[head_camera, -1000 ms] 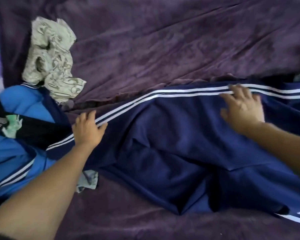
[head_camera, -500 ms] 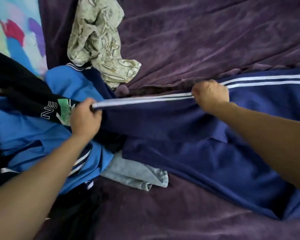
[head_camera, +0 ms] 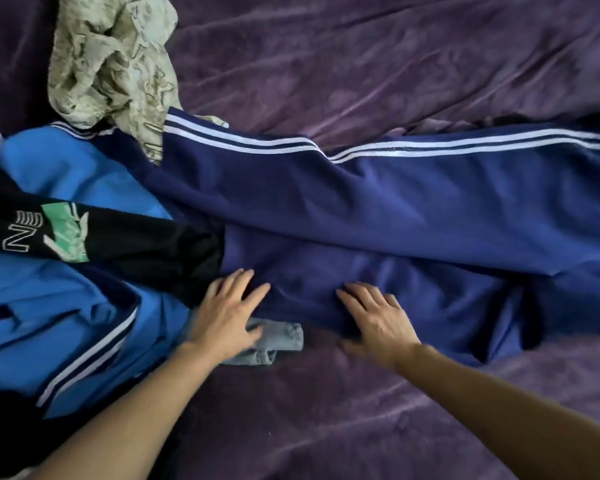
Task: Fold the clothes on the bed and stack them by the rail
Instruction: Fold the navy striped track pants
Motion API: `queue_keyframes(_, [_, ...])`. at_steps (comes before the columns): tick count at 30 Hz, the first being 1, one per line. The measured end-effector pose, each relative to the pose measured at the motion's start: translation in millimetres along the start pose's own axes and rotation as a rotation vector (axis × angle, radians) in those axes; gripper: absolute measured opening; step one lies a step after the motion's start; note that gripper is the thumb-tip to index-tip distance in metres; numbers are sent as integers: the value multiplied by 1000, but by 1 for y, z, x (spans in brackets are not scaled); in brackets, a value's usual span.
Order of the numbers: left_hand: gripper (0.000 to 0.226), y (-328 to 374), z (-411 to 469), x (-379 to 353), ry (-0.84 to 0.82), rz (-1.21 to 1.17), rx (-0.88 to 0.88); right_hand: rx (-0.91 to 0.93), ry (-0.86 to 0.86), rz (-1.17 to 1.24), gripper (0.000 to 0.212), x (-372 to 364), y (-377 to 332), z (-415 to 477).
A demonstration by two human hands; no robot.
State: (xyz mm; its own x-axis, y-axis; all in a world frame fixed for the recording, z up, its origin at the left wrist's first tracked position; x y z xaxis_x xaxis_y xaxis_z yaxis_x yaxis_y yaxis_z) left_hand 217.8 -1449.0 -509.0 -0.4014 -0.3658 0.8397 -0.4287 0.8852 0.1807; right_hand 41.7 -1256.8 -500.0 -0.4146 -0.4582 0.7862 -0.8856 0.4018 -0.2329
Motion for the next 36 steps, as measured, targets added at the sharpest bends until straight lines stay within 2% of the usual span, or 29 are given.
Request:
queue_keyframes(1, [60, 1, 2, -4, 3, -2, 38, -61, -38, -11, 75, -15, 6, -9])
queue_keyframes(3, [42, -1, 8, 5, 97, -5, 80, -160, 63, 58, 56, -25, 20, -16])
queue_keyframes(5, [34, -2, 6, 17, 141, 64, 49, -214, 137, 208, 42, -21, 23, -19])
queue_keyframes(8, [41, -17, -31, 25, 131, 184, -24, -127, 116, 300, 40, -16, 1, -34])
queue_keyframes(11, [42, -28, -90, 28, -7, 273, -3, 96, -60, 261, 43, -37, -41, -63])
queue_keyframes(13, [33, -20, -123, 20, -209, 309, 80, 162, -142, 228, 45, -56, -65, -82])
queue_keyframes(15, [23, -8, -141, 9, -433, 333, 261, 204, -81, 128, 46, -68, -76, -102])
queue_keyframes(16, [25, -2, -142, 6, -476, 362, 352, 197, -30, 80, 50, -71, -74, -112])
queue_keyframes(18, [35, 24, -134, 6, -530, 373, 418, 148, 111, 95, 55, -71, -54, -135])
queue_keyframes(20, [59, 63, -115, 4, -461, 365, 359, 69, 187, 179, 53, -71, -13, -159])
queue_keyframes(22, [79, 113, -93, 2, -377, 332, 259, -94, 223, 192, 52, -71, 43, -188])
queue_keyframes(24, [88, 159, -73, -10, -415, 285, 230, -271, 190, 177, 48, -72, 103, -216])
queue_keyframes(25, [82, 177, -65, -20, -436, 244, 230, -348, 143, 169, 46, -76, 130, -227])
queue_keyframes(26, [65, 190, -58, -29, -422, 203, 220, -414, 104, 160, 43, -79, 155, -235])
queue_keyframes(28, [24, 201, -43, -32, -216, 38, 217, -490, 48, 146, 36, -85, 188, -243])
queue_keyframes(29, [15, 201, -36, -26, -97, -99, 243, -494, 36, 136, 33, -86, 197, -243])
queue_keyframes(30, [12, 197, -29, -17, -21, -229, 276, -491, 26, 131, 31, -86, 202, -240])
queue_keyframes(32, [13, 179, -8, 8, 22, -372, 311, -475, 33, 130, 28, -84, 207, -230])
queue_keyframes(34, [16, 151, 15, 39, 25, -387, 381, -448, 94, 155, 26, -77, 210, -215])
queue_keyframes(36, [23, 117, 36, 69, 133, -408, 531, -426, 154, 159, 24, -67, 216, -197])
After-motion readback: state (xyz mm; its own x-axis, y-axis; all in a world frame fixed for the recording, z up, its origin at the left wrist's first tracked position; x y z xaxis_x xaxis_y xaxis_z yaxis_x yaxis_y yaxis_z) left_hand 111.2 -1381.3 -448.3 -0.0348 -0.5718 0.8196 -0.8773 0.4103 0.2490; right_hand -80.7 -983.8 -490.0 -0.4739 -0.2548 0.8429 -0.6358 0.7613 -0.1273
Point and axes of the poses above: each hand's wrist, its own z-axis towards the middle knuckle, its own x-axis out of the back of the hand, y = z × x, the point moved 3 cm from there along z, towards the middle knuckle, and after that the axes turned 15 degrees about -y, right-handed, at the moved point
